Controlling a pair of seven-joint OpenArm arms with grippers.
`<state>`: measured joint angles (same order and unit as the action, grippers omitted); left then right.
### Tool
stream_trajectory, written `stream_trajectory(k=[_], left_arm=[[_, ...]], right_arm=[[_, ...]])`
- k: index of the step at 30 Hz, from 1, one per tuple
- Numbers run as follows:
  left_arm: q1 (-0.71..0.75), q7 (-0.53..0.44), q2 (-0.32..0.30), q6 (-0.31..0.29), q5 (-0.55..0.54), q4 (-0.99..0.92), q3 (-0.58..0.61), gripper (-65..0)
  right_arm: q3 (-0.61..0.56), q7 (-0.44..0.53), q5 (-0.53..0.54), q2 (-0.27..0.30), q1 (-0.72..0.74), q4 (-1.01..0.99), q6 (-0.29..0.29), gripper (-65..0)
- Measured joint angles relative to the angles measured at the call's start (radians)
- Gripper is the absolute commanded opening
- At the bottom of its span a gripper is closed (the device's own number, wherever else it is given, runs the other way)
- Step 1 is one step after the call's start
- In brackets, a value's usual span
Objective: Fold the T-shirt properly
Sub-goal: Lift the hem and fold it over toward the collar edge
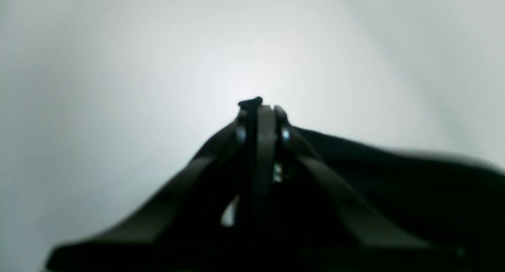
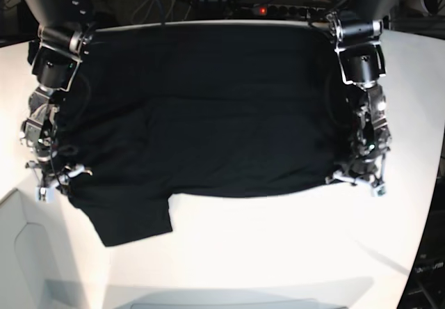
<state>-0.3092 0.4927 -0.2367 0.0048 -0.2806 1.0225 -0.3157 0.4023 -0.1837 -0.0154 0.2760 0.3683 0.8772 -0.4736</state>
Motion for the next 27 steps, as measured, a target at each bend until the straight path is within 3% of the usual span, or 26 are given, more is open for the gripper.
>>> stream_trajectory(k=[7, 12, 19, 27], left_arm=[[0.083, 0.09, 0.034, -0.005, -0.006, 0.22, -0.061, -65.0], [0.142, 0.159, 0.061, -0.006, -0.003, 0.405, -0.136, -65.0], [0.248, 0.248, 0.11, -0.009, -0.011, 0.623, -0.217, -65.0], [0.403, 0.283, 0.123, -0.008, -0.167, 0.734, -0.314, -65.0]], right_arm=[[0.001, -0.053, 0.028, -0.04, -0.121, 0.278, 0.0, -65.0], [0.0, -0.131, 0.132, -0.035, -0.217, 0.436, 0.0, -65.0], [0.064, -0.147, 0.151, -0.038, -0.32, 0.576, 0.0, -65.0], [0.079, -0.14, 0.151, -0.038, -0.446, 0.695, 0.0, -65.0]])
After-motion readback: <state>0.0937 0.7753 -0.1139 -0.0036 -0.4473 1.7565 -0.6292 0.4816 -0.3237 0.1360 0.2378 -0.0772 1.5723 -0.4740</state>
